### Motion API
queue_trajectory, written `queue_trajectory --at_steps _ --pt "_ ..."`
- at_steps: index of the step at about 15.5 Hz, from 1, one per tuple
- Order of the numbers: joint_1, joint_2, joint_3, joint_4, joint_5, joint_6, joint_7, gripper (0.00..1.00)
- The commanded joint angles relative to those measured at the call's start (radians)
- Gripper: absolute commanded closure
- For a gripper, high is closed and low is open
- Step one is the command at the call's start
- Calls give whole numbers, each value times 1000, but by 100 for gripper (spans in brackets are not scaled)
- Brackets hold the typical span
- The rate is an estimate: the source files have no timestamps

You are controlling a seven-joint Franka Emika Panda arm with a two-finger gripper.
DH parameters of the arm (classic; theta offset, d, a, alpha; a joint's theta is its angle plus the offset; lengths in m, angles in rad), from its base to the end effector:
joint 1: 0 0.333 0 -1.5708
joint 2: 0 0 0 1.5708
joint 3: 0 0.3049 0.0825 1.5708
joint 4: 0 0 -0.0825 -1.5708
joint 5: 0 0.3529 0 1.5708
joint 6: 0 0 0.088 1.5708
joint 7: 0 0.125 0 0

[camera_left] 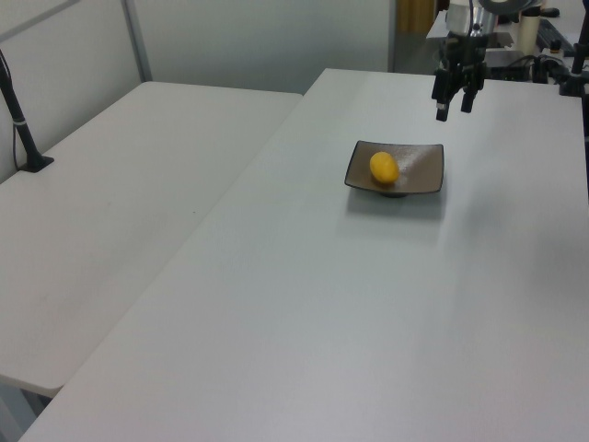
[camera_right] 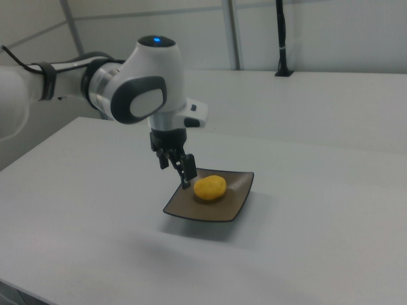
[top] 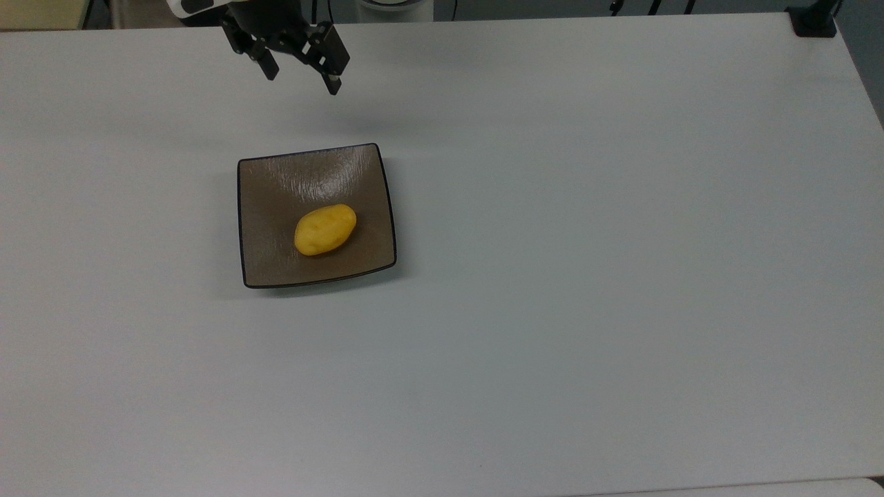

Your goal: Put potatoes on a ceramic plate

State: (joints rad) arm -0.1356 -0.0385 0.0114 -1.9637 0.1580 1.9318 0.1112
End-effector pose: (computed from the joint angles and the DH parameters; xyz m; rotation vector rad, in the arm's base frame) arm 0.5172 -0.0509 0.4723 -2.9625 0.4338 -0.0113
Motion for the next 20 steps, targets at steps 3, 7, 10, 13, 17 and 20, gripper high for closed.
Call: queue_trajectory --at_steps 3,7,10,13,17,20 --pt "111 -7 -4 45 -93 -40 -59 0" --pt "155 -3 -2 113 -110 -111 -90 0" --pt "178 11 -2 180 -107 -163 -133 0" --pt "179 17 -19 207 -94 -160 -133 0" --pt "195 22 -48 244 -92 -177 -142 0" --pt "224 25 -48 243 -97 -180 -133 0"
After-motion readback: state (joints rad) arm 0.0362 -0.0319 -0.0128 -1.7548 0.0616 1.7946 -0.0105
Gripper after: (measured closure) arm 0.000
